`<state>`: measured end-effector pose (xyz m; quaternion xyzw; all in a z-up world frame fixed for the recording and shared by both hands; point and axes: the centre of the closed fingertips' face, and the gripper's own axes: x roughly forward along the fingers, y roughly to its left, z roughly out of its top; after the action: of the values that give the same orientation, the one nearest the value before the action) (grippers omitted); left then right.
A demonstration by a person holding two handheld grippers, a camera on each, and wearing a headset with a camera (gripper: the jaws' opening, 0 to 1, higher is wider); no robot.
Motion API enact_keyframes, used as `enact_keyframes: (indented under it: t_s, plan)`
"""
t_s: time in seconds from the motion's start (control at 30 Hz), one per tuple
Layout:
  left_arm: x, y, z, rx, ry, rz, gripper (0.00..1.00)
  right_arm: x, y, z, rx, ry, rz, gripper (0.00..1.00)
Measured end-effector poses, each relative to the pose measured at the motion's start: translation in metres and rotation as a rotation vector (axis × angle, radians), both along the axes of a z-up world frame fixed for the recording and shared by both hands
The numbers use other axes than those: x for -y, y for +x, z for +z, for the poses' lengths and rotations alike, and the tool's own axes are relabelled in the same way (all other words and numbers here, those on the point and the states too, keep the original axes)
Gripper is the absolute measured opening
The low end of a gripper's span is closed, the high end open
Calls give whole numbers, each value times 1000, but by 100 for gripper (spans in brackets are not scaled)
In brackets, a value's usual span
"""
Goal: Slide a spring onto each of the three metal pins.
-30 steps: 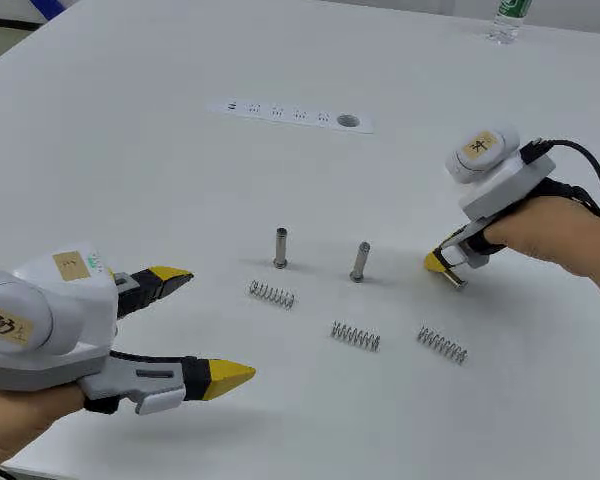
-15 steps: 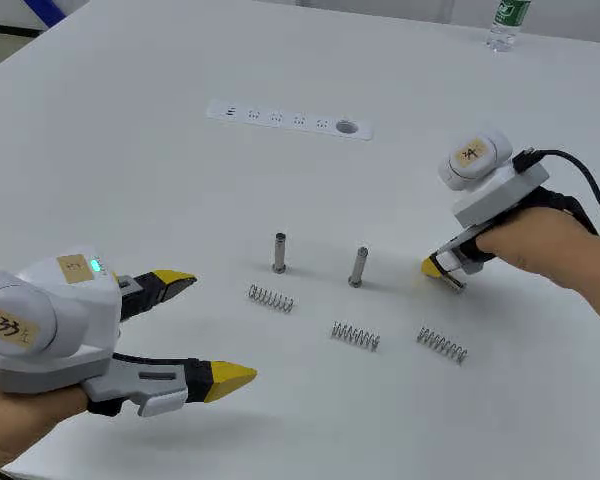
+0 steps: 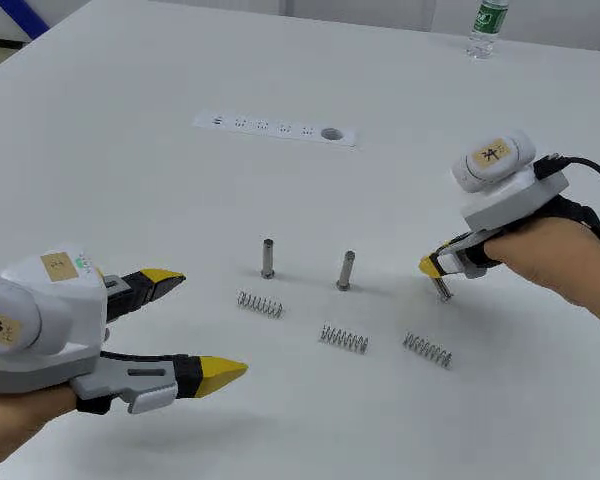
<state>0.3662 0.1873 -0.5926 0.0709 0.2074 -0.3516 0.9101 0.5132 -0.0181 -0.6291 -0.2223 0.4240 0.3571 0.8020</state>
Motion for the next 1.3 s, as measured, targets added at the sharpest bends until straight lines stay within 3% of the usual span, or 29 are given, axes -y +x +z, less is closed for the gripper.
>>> enact_keyframes:
  t_s: [0.3, 1.07, 1.3]
  plan:
    - [4, -2, 0, -2, 5, -14, 76, 5, -11, 11, 45, 45, -23, 9]
    - [6, -2, -2, -2, -1, -13, 76, 16, -21, 10, 53, 139, -113, 9]
    - [8, -3, -3, -2, -3, -15, 76, 16, -23, 9, 54, 129, -102, 9]
